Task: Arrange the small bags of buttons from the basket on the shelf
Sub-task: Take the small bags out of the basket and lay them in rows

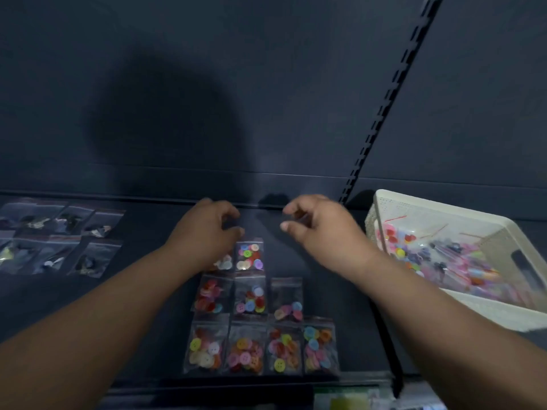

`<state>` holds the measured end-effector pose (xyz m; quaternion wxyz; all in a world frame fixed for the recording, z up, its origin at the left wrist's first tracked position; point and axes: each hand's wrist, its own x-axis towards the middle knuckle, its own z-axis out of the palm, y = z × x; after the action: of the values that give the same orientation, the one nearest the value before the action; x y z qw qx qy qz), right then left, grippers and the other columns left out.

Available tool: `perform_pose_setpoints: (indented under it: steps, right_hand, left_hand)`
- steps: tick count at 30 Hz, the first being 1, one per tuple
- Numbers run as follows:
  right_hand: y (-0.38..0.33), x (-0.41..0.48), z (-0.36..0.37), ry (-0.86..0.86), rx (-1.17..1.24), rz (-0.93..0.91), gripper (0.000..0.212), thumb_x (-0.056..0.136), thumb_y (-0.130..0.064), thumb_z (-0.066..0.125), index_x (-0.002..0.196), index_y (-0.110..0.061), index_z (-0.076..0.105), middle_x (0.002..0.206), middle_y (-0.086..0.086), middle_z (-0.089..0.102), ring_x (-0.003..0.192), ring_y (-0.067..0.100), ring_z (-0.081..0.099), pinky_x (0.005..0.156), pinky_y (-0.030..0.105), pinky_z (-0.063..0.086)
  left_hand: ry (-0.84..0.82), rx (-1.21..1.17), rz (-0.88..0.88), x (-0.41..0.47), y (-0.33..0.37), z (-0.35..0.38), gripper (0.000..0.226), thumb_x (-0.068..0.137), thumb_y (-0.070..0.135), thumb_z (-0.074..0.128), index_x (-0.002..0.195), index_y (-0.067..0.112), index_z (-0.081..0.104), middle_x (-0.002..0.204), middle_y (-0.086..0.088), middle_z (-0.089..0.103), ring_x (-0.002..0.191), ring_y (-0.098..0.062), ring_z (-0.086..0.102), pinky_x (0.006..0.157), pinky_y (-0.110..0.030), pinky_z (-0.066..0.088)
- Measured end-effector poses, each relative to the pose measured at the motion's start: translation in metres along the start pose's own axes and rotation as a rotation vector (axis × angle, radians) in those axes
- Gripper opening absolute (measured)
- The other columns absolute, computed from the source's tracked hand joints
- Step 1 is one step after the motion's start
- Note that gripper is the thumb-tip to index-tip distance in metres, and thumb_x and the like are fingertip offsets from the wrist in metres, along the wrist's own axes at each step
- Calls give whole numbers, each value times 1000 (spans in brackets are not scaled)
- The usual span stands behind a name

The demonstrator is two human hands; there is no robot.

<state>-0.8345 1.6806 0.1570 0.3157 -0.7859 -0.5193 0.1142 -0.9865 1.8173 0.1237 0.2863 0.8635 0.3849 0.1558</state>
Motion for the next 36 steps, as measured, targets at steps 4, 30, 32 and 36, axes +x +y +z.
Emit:
perform_pose_setpoints:
  steps: [4, 30, 32, 36]
  right_hand:
    - [34, -15, -65, 90, -48, 53, 20, 83, -19, 71, 102, -19, 67, 97, 0, 62, 83, 14, 60, 78, 21, 44]
    - [221, -67, -156, -394, 63, 259, 14, 82, -7, 65, 80, -21, 64, 73, -5, 63, 61, 7, 58, 62, 22, 51]
    - [224, -64, -166, -375, 274, 314, 10, 85, -2, 62, 84, -12, 65, 67, -3, 59, 52, 4, 53, 49, 17, 44]
    - [230, -61, -177, -363, 653, 446, 13, 90, -3, 58, 83, -13, 62, 65, -1, 58, 52, 8, 52, 50, 18, 42]
  left_hand:
    - [25, -56, 168, 3, 64, 13, 28, 83, 26, 68, 110, 19, 64, 101, 2, 52, 94, -15, 56, 83, -22, 40]
    - [-620, 135, 198, 10, 254, 184, 42, 76, 39, 73, 113, 28, 59, 102, 6, 64, 95, -14, 60, 89, -31, 49]
    - [-602, 57, 136, 14, 255, 186, 32, 73, 44, 71, 103, 35, 61, 101, 9, 63, 100, -13, 57, 91, -32, 48]
    - [-550, -223, -27, 18, 260, 187, 9, 83, 26, 68, 80, 24, 60, 88, -4, 68, 82, -19, 65, 71, -35, 54]
